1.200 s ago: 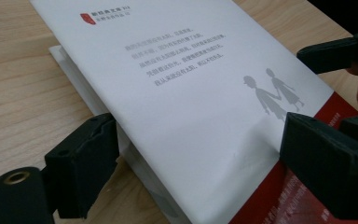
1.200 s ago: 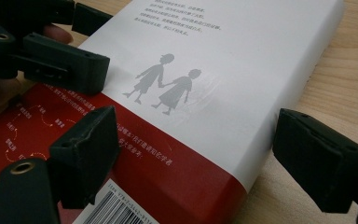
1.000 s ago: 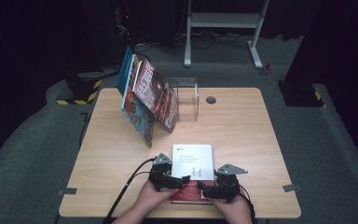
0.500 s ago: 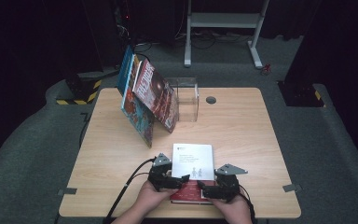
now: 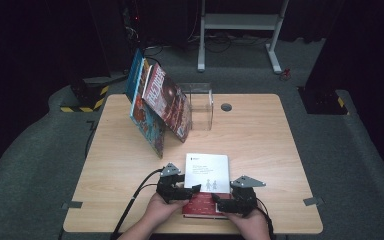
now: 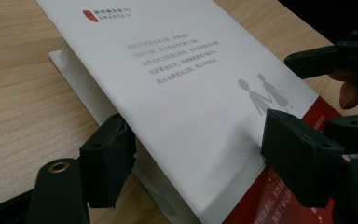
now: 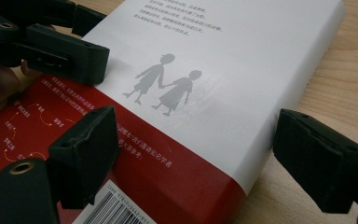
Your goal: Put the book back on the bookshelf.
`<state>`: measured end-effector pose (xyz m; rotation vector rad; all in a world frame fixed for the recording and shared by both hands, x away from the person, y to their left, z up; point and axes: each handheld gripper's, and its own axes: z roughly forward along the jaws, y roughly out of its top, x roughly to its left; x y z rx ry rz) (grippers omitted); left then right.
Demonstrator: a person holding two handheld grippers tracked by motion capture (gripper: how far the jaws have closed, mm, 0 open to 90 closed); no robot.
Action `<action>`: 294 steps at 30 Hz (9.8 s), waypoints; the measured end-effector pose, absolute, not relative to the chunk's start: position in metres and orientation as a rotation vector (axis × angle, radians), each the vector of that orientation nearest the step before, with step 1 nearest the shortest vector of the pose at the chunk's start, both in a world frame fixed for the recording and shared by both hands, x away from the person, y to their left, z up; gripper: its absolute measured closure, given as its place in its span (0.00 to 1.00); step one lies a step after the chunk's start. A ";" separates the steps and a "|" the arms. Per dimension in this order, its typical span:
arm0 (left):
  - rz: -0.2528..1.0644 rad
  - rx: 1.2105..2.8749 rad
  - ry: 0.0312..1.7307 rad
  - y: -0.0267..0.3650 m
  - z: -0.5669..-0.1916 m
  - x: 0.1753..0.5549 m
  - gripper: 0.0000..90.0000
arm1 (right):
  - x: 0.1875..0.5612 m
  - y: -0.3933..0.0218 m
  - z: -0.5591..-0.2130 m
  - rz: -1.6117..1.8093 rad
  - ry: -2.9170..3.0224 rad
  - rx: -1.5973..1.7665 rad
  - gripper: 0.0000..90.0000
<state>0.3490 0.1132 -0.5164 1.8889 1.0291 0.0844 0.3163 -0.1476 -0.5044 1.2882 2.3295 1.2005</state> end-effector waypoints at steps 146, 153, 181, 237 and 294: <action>0.479 1.811 0.500 0.124 -0.476 0.310 0.59 | 0.312 -0.165 -0.493 1.332 2.191 1.264 0.15; 0.488 1.808 0.493 0.124 -0.476 0.309 0.59 | 0.320 -0.171 -0.499 1.425 2.219 1.339 0.11; 0.526 1.797 0.453 0.125 -0.475 0.304 0.59 | 0.336 -0.180 -0.517 1.696 2.305 1.424 0.08; 0.448 1.807 0.465 0.136 -0.478 0.312 0.59 | 0.337 -0.195 -0.508 1.795 2.316 1.450 0.31; 0.666 1.763 0.637 0.121 -0.487 0.306 0.50 | 0.311 -0.186 -0.474 1.651 2.079 1.085 0.45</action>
